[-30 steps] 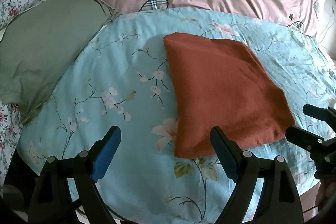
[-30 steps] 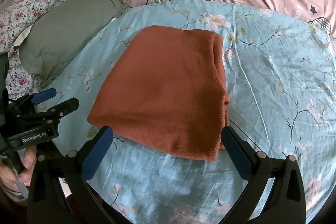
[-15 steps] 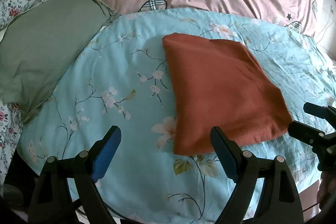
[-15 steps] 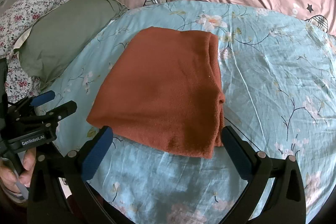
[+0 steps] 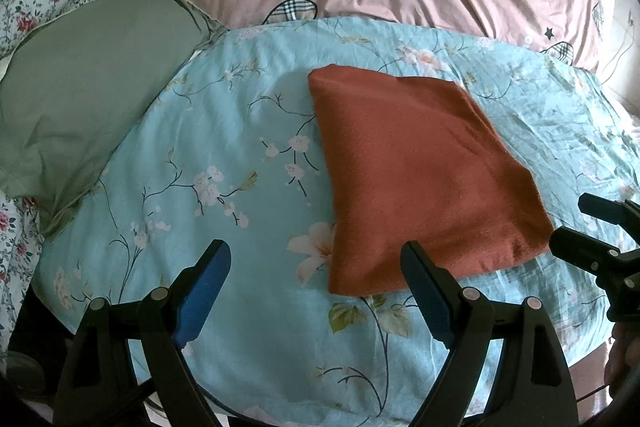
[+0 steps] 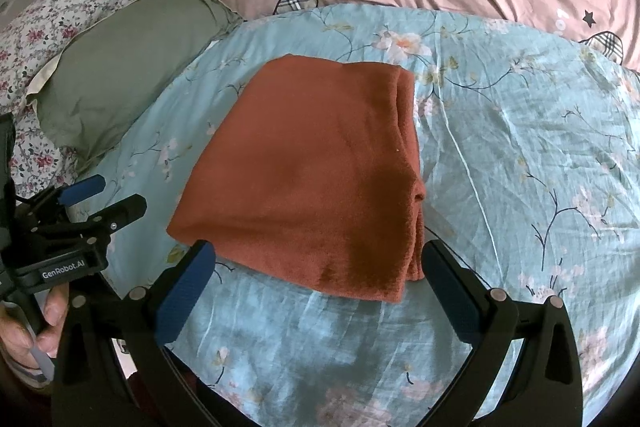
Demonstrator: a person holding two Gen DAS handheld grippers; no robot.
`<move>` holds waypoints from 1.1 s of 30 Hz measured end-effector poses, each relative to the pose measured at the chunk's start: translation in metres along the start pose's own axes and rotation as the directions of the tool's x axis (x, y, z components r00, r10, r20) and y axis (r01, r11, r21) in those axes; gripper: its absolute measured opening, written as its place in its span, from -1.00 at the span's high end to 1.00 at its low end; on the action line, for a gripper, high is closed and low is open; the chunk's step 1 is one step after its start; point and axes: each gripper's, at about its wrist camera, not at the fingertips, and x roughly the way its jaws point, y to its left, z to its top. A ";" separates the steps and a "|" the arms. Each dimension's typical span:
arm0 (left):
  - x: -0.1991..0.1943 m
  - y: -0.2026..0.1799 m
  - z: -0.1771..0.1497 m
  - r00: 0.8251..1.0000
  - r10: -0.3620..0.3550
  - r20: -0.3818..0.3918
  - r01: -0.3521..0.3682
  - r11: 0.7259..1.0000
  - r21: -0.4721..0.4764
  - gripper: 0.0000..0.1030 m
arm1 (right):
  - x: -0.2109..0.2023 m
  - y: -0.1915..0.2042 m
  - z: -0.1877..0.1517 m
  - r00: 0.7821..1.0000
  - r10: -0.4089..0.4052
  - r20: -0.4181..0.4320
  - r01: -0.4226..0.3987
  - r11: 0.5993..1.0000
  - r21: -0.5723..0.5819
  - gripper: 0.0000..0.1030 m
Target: Fold small clothes
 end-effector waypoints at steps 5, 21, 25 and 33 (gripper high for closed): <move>-0.001 0.002 0.001 1.000 -0.004 0.002 0.004 1.000 0.000 -0.70 | 0.000 0.000 0.000 1.000 0.004 0.000 -0.004 1.000 -0.002 -0.99; -0.002 0.001 0.002 1.000 -0.007 0.001 0.007 1.000 0.000 -0.70 | 0.000 0.000 0.000 1.000 0.005 0.002 -0.005 1.000 -0.001 -0.99; -0.002 0.001 0.002 1.000 -0.008 0.001 0.008 1.000 0.001 -0.70 | -0.001 0.001 0.000 1.000 0.004 0.004 -0.004 1.000 -0.001 -0.99; -0.001 0.000 0.005 1.000 -0.015 0.001 0.015 1.000 0.010 -0.70 | -0.001 0.001 0.001 1.000 0.006 0.005 -0.006 1.000 0.001 -0.99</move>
